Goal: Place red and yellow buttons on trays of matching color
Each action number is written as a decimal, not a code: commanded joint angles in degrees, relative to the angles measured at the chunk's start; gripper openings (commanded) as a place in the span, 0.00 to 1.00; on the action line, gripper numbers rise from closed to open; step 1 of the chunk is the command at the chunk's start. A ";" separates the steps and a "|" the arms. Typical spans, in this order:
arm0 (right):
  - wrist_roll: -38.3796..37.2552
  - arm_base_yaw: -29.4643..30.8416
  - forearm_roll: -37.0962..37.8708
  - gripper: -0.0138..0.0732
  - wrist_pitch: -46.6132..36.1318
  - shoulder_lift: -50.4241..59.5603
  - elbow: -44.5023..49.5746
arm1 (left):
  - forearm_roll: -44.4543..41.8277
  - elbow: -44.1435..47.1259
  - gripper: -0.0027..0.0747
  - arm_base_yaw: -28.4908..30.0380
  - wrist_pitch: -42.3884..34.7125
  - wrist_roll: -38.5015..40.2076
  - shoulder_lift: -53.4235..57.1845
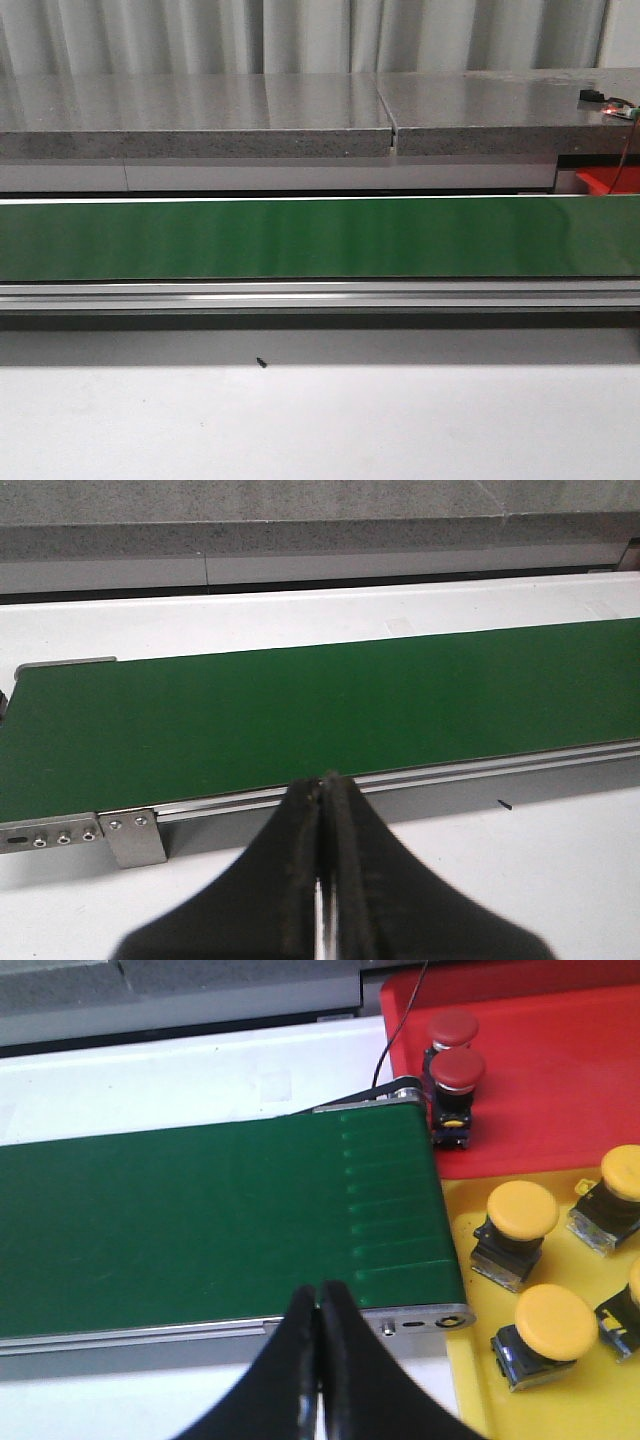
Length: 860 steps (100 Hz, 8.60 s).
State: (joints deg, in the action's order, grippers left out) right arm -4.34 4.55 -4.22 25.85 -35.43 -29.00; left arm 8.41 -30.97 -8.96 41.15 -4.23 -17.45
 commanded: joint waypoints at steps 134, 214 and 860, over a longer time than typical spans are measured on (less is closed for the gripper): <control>4.34 -0.12 -1.38 0.08 -5.99 13.33 5.37 | -0.10 -1.46 0.01 -0.41 -5.79 0.42 -0.43; 4.34 -0.12 -1.38 0.08 -5.99 13.33 5.37 | -6.17 -0.51 0.01 12.95 -12.51 11.35 -15.28; 4.34 -0.12 -1.38 0.08 -5.99 13.33 5.37 | 12.95 -49.70 0.70 31.27 4.91 13.23 -79.65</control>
State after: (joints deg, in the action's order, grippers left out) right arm -0.46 4.42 -5.42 24.39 -21.89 -22.25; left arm 19.32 -77.76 21.70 46.48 6.56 -96.65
